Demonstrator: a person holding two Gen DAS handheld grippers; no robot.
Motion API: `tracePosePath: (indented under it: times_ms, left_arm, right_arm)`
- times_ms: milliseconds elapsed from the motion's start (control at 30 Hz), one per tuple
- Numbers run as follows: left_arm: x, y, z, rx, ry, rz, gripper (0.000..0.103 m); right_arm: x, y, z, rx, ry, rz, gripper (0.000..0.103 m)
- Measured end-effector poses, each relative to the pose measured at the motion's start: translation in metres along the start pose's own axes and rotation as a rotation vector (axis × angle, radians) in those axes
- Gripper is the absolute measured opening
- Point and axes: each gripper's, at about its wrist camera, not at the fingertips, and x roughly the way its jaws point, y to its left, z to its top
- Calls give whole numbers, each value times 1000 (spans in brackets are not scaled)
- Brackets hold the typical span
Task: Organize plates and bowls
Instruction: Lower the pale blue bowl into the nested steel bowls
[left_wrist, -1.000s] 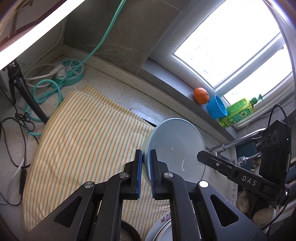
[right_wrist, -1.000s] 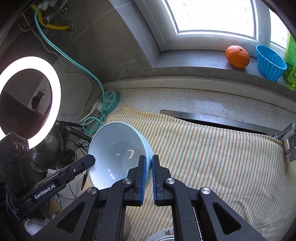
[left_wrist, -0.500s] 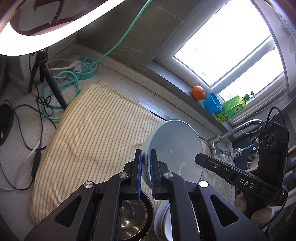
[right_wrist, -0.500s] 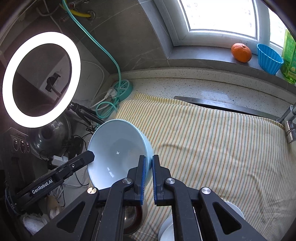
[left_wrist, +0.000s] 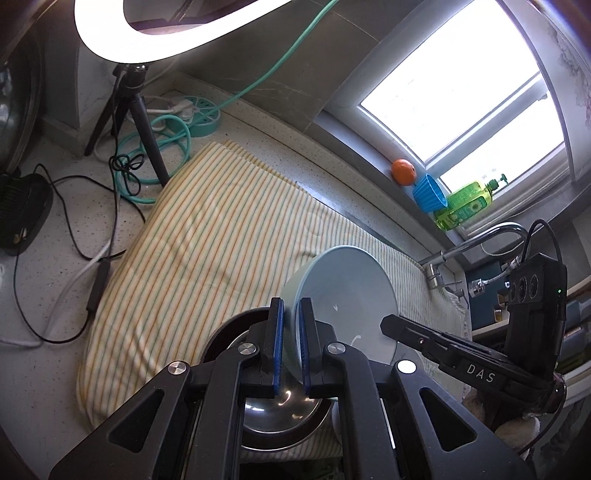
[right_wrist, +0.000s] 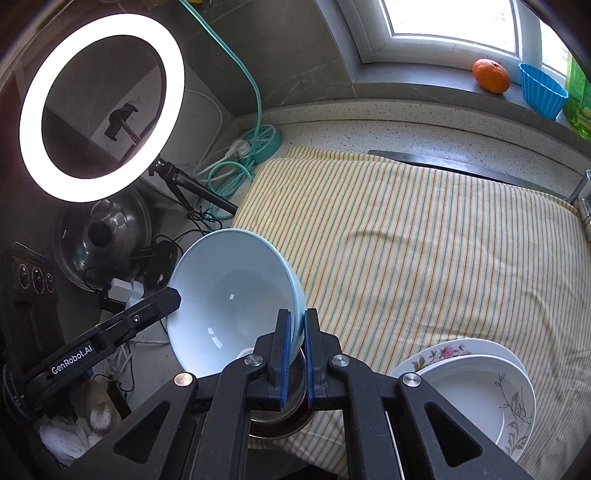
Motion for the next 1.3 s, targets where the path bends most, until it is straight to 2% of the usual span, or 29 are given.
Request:
tracePosePath:
  times_ms: [567,1300]
  left_arm:
    - [1,20,-34,1,60,26,6]
    - [14,35,-44,6,124,45,6]
  right_arm:
    - [22,5,-41,26,44,-19,7]
    - [43,4,-57,48,72,-44,7]
